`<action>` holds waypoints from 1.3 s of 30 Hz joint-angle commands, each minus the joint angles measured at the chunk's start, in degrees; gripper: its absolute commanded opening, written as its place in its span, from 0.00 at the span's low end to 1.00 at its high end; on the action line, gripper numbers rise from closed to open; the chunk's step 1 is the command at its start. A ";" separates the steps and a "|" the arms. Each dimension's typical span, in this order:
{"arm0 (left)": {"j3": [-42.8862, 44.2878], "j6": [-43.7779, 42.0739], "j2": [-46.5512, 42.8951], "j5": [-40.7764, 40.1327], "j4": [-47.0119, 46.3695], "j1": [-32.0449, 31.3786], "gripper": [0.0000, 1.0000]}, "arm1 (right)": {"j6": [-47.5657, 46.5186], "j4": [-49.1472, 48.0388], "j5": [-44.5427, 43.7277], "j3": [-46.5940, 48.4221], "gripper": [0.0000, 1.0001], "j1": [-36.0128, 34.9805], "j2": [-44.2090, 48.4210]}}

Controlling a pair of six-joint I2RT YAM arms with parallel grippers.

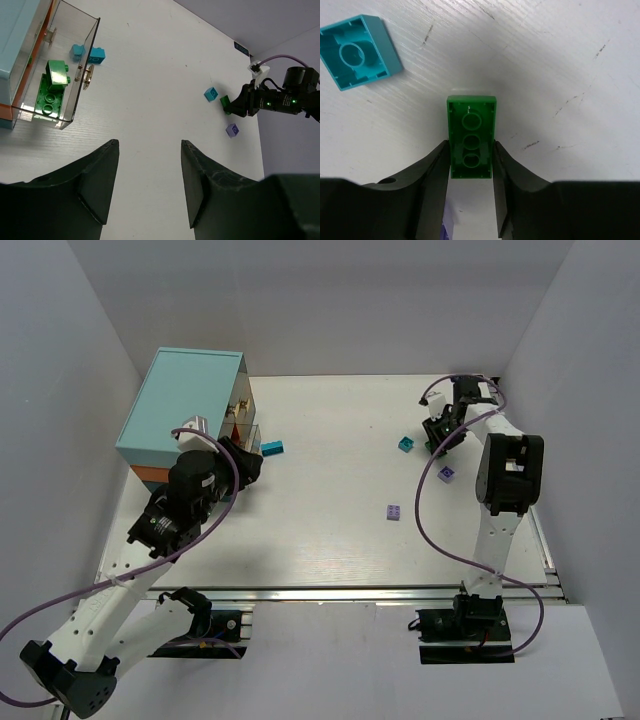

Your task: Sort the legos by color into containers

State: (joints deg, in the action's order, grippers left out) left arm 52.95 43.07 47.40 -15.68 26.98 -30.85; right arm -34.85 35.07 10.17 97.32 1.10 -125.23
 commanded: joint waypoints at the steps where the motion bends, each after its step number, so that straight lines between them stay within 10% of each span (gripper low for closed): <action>1: 1.28 0.00 -0.99 -0.93 1.14 0.27 0.63 | -0.57 2.11 4.06 1.21 0.30 1.09 0.95; 16: 5.32 -0.18 -5.64 -6.55 7.20 0.27 0.63 | 4.15 -11.83 40.97 0.77 0.15 -20.69 16.95; 23: 5.15 2.28 -10.12 -10.42 10.98 0.27 0.62 | 29.38 -42.84 39.58 8.93 0.15 -34.92 7.03; 34: 7.43 2.99 -10.31 -11.21 14.94 0.27 0.62 | 42.14 -60.38 29.03 17.99 0.20 -46.10 -6.07; 39: 8.22 2.90 -9.60 -10.16 15.21 0.27 0.62 | 42.41 -59.77 26.74 19.58 0.47 -46.81 -8.80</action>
State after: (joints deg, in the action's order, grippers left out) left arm 59.33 46.00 37.41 -26.04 41.21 -30.85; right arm 5.85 -19.18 40.03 113.49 -46.09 -133.29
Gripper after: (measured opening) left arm 0.624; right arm 0.451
